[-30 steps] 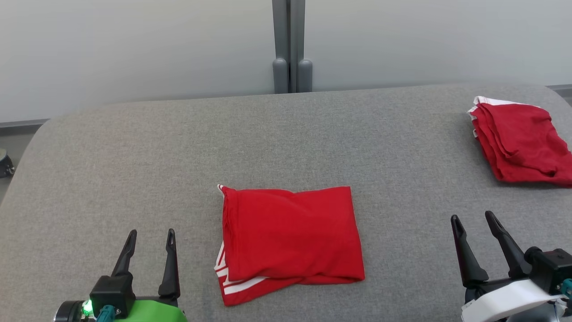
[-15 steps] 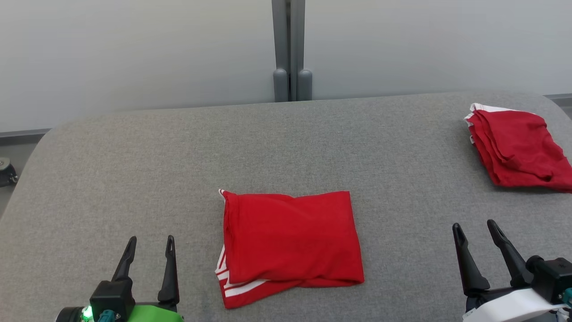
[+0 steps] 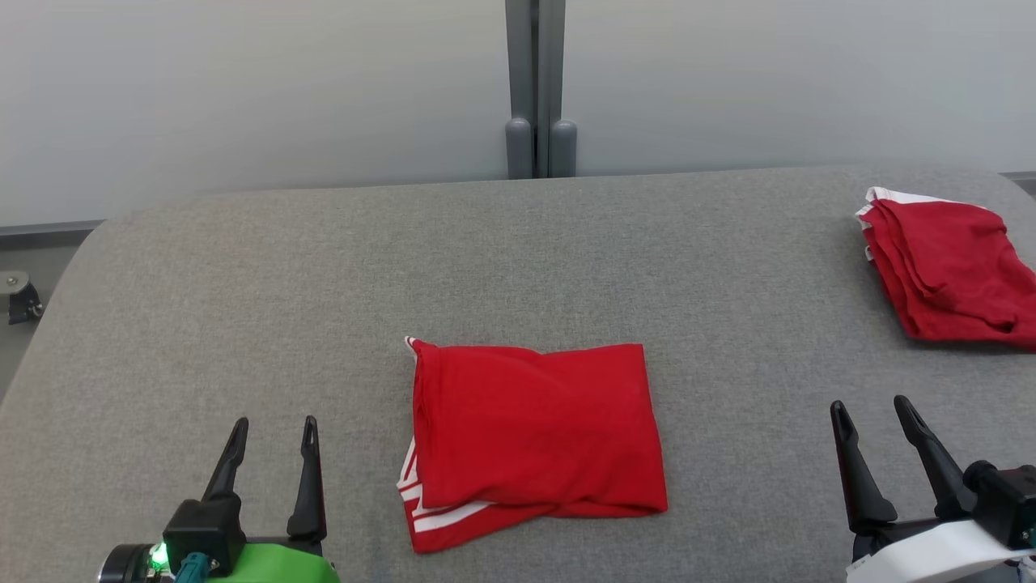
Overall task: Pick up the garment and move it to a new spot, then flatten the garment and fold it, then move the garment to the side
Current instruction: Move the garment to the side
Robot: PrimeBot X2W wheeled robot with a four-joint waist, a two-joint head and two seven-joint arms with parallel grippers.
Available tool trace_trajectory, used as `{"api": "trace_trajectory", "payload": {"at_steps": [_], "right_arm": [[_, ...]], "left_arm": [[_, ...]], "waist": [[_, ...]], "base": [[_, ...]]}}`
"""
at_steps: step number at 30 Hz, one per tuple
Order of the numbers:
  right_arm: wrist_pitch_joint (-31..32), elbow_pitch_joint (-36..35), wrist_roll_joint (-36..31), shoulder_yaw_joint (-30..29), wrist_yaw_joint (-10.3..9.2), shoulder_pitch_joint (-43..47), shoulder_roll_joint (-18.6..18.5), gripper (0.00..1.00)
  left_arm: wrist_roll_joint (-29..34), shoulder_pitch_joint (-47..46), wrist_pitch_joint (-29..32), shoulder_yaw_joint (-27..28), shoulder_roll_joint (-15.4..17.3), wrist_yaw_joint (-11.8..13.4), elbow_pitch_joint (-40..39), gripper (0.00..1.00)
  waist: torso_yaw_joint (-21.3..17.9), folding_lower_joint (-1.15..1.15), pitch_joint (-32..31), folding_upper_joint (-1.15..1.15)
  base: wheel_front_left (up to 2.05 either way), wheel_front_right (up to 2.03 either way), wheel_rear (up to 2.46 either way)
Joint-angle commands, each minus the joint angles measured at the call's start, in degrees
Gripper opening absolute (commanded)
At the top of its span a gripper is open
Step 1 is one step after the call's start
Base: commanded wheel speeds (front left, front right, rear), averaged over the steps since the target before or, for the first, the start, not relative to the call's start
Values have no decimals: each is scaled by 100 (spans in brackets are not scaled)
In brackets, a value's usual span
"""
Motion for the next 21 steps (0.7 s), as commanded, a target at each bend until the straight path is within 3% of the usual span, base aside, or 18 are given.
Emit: {"api": "trace_trajectory", "payload": {"at_steps": [1, 8, 13, 21], "right_arm": [[21, -17, -16, -15, -5, -31, -12, 100], [45, 259, 103, 218, -5, -568, -196, 100], [-21, 1063, 209, 732, -5, -1229, -345, 100], [66, 2458, 534, 1421, -5, -1986, -212, 100]], "left_arm": [[-2, -155, -29, -17, 34, 10, -56, 100], [116, -697, -75, -162, -112, -33, -265, 100], [227, -1159, -121, -250, -254, -53, -279, 100], [280, -1561, -155, -274, -449, -95, -268, 100]], "waist": [[83, 0, 85, 0], [457, 0, 835, 0], [739, 0, 1339, 0], [1025, 0, 1679, 0]], "base": [[0, 0, 0], [0, 0, 0], [0, 0, 0], [0, 0, 0]]}}
